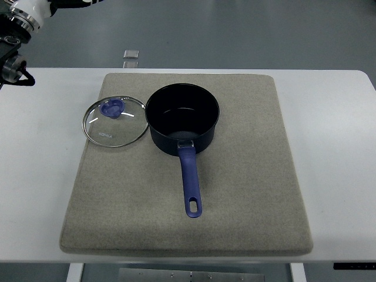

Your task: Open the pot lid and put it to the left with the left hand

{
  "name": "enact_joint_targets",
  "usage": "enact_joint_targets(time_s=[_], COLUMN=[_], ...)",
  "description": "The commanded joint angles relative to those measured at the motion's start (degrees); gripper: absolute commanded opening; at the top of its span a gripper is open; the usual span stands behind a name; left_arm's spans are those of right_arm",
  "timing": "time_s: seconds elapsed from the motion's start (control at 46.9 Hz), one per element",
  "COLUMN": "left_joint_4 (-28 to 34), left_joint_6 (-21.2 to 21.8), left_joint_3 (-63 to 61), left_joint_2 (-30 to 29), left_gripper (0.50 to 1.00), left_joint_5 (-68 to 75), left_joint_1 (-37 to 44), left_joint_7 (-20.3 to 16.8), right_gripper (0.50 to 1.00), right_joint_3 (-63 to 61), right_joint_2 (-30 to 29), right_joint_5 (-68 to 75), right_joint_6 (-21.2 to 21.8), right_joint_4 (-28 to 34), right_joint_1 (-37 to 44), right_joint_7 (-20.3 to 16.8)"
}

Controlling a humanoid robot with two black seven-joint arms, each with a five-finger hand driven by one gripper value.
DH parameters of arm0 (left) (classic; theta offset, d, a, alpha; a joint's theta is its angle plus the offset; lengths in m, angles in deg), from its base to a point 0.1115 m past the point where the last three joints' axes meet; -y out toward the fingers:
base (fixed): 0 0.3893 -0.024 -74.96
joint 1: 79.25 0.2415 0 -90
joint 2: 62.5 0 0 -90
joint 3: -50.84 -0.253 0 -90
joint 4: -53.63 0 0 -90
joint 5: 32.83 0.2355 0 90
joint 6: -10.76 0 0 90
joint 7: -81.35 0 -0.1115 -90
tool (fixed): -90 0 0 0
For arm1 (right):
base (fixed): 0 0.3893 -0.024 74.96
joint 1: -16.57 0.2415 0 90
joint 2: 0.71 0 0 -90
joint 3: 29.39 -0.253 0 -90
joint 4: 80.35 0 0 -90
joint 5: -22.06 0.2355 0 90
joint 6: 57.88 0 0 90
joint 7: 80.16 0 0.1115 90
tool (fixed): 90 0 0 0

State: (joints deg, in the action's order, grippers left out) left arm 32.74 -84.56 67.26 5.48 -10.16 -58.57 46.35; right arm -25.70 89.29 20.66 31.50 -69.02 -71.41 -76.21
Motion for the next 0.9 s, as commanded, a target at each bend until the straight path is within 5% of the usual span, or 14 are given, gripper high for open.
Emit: enact_joint_targets(time_s=[0.0, 0.405, 0.875], left_joint_4=[6.45, 10.25, 10.51], left_joint_6=[-0.04, 5.76, 12.96], left_joint_3=[-0.07, 0.11, 0.11], left_joint_2=[4.08, 10.94, 12.08], left_gripper=[0.977, 0.947, 0.941], left_joint_5=[-3.25, -23.46, -29.09], left_joint_1=[-0.28, -0.81, -0.72], left_joint_7=[0.0, 0.36, 16.8], right_gripper=[0.917, 0.917, 0.917], right_joint_3=[0.0, 0.0, 0.0], right_joint_2=[0.0, 0.0, 0.0], right_joint_5=[0.0, 0.0, 0.0], right_joint_6=[0.0, 0.0, 0.0], right_joint_4=[0.09, 0.01, 0.01], right_joint_1=[0.01, 0.09, 0.01], right_joint_7=[0.0, 0.0, 0.0])
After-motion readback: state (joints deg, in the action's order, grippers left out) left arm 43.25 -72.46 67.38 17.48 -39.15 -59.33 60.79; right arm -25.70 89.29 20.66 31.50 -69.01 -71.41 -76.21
